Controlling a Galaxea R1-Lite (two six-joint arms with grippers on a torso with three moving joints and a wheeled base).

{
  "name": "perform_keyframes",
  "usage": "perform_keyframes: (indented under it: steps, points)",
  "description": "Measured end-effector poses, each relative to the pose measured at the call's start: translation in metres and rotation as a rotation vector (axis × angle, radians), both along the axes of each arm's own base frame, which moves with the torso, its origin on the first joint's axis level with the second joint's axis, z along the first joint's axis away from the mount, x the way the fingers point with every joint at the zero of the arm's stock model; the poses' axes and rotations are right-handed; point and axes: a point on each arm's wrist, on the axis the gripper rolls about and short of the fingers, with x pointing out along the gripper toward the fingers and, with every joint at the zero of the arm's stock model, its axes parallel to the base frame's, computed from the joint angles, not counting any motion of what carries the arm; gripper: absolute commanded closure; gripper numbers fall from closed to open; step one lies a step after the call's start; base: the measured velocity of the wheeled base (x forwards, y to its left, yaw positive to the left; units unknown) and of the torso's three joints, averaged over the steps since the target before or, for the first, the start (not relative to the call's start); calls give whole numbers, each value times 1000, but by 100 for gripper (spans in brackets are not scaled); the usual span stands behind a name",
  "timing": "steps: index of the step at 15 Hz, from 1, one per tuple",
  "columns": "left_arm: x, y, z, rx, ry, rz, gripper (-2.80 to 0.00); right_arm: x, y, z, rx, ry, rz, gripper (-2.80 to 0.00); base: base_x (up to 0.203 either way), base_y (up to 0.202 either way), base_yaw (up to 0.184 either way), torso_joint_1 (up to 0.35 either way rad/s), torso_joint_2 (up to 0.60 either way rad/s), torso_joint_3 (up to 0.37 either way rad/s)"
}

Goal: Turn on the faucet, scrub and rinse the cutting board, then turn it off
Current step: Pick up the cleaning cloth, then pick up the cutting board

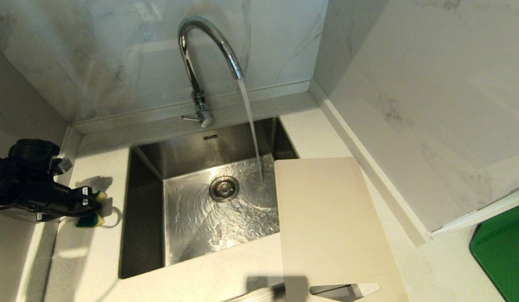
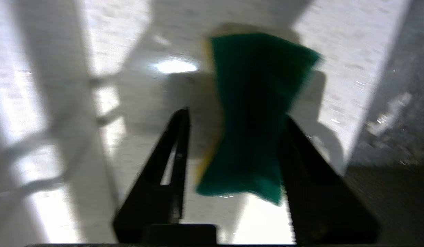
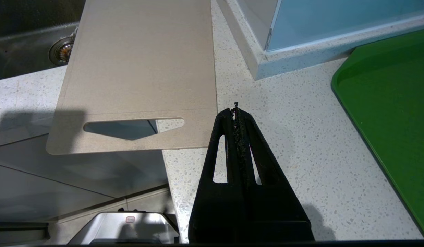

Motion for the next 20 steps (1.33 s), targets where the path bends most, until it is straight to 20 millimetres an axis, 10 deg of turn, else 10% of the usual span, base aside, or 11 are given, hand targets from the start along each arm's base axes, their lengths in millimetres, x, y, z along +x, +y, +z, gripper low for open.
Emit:
perform_keyframes:
  steps: [10, 20]
  points:
    - [-4, -5, 11, -76, -42, -30, 0, 0, 0, 0, 0, 0, 0, 0, 0, 0, 0, 0, 0, 0]
    - [-50, -13, 121, -2, -341, -45, 0, 0, 0, 0, 0, 0, 0, 0, 0, 0, 0, 0, 0, 0]
